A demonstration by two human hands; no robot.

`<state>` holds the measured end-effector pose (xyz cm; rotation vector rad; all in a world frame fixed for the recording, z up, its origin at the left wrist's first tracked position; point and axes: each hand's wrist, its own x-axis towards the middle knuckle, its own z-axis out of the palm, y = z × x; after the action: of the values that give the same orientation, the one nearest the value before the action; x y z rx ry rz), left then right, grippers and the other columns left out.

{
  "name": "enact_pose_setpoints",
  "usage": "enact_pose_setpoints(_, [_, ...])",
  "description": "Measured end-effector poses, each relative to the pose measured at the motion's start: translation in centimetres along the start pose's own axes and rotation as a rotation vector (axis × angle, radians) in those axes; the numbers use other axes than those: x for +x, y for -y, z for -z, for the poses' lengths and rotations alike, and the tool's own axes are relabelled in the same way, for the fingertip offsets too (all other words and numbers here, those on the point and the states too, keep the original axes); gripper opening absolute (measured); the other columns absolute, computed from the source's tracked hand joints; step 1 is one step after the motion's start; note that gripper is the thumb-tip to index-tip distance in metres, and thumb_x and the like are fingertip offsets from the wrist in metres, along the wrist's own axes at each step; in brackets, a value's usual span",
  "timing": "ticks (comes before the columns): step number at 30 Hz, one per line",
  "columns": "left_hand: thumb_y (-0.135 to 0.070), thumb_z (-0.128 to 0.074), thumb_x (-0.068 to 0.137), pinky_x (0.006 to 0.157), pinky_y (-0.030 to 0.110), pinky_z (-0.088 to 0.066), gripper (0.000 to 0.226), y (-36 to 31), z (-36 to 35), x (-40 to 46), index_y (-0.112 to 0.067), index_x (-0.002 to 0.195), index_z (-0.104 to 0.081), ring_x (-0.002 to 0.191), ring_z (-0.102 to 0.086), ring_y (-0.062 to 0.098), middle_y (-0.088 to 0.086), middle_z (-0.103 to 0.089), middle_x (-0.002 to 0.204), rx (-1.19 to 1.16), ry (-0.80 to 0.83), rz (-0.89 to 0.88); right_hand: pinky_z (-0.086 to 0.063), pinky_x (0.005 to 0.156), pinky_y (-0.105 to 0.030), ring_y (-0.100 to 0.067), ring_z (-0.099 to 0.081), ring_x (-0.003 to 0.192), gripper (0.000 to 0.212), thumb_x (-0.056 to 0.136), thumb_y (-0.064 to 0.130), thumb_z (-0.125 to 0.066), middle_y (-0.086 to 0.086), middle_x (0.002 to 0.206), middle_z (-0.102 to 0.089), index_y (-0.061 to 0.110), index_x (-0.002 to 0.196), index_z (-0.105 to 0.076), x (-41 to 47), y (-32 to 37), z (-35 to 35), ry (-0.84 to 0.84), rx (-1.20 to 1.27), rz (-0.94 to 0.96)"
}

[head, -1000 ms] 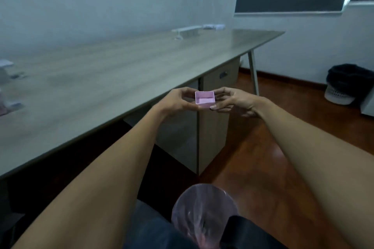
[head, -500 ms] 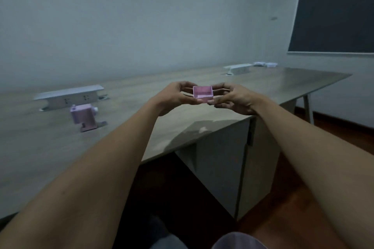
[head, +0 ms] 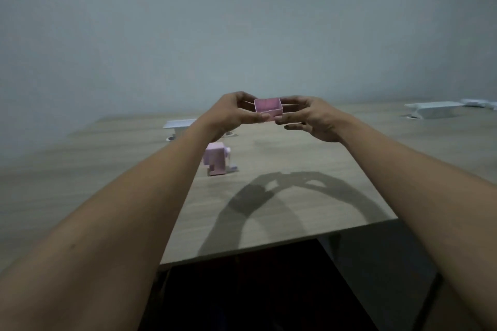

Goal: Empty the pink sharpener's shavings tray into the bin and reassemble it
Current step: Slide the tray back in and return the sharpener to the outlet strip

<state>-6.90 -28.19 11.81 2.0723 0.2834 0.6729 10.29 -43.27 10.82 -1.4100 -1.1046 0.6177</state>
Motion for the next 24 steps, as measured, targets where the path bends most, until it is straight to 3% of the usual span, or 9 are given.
enact_pose_setpoints(5, [-0.023,-0.086,0.079,0.089,0.030,-0.058,0.055,2.7,5.3,-1.2,-0.008,0.127,-0.064,0.094,-0.070,0.015,0.004,-0.074,0.107,0.018,-0.102,0.067,-0.050,0.090,-0.032,-0.016,-0.071,0.105,0.057,0.080,0.003,-0.081,-0.008,0.122,-0.074,0.010,0.133,-0.064,4.0,-1.7,-4.4,0.030,-0.009,0.022])
enact_pose_setpoints(8, [-0.023,-0.084,0.081,0.087,0.030,-0.058,0.054,5.2,7.9,-2.4,-0.006,0.128,-0.063,0.096,-0.069,0.017,0.010,-0.074,0.114,0.004,-0.166,0.097,-0.049,0.094,-0.032,-0.015,-0.068,0.114,0.059,0.079,0.012,-0.083,-0.003,0.125,-0.073,0.011,0.135,-0.064,5.5,-3.6,-6.1,0.011,-0.051,0.024])
enact_pose_setpoints(13, [-0.020,-0.080,0.085,0.096,0.039,-0.055,0.049,10.0,11.0,-5.1,-0.006,0.129,-0.065,0.098,-0.066,0.018,0.017,-0.071,0.122,0.014,-0.267,0.183,-0.045,0.097,-0.030,-0.006,-0.065,0.108,0.057,0.077,0.018,-0.085,0.005,0.127,-0.072,0.014,0.131,-0.068,7.5,-6.6,-8.3,0.036,-0.073,0.011])
enact_pose_setpoints(16, [-0.017,-0.079,0.086,0.097,0.041,-0.054,0.046,12.8,11.8,-6.6,-0.005,0.128,-0.066,0.098,-0.065,0.020,0.018,-0.071,0.116,0.012,-0.281,0.254,-0.044,0.093,-0.029,-0.013,-0.062,0.119,0.061,0.077,0.017,-0.084,0.005,0.132,-0.069,0.014,0.135,-0.065,8.6,-8.1,-9.7,0.086,-0.087,-0.006])
enact_pose_setpoints(21, [-0.019,-0.079,0.084,0.075,0.027,-0.054,0.049,16.5,11.9,-7.9,-0.001,0.127,-0.063,0.090,-0.063,0.019,0.013,-0.068,0.113,0.034,-0.209,0.427,-0.043,0.108,-0.039,-0.019,-0.057,0.130,0.060,0.080,0.013,-0.082,0.004,0.138,-0.065,0.014,0.137,-0.064,9.6,-10.0,-10.8,0.119,-0.080,-0.017])
enact_pose_setpoints(24, [-0.020,-0.081,0.083,0.064,0.021,-0.054,0.052,17.9,11.3,-8.0,0.000,0.128,-0.063,0.070,-0.061,0.013,0.010,-0.070,0.098,0.022,-0.181,0.483,-0.044,0.099,-0.035,-0.017,-0.057,0.127,0.060,0.080,0.015,-0.082,0.007,0.134,-0.066,0.017,0.137,-0.064,9.5,-10.6,-11.0,0.120,-0.079,-0.037])
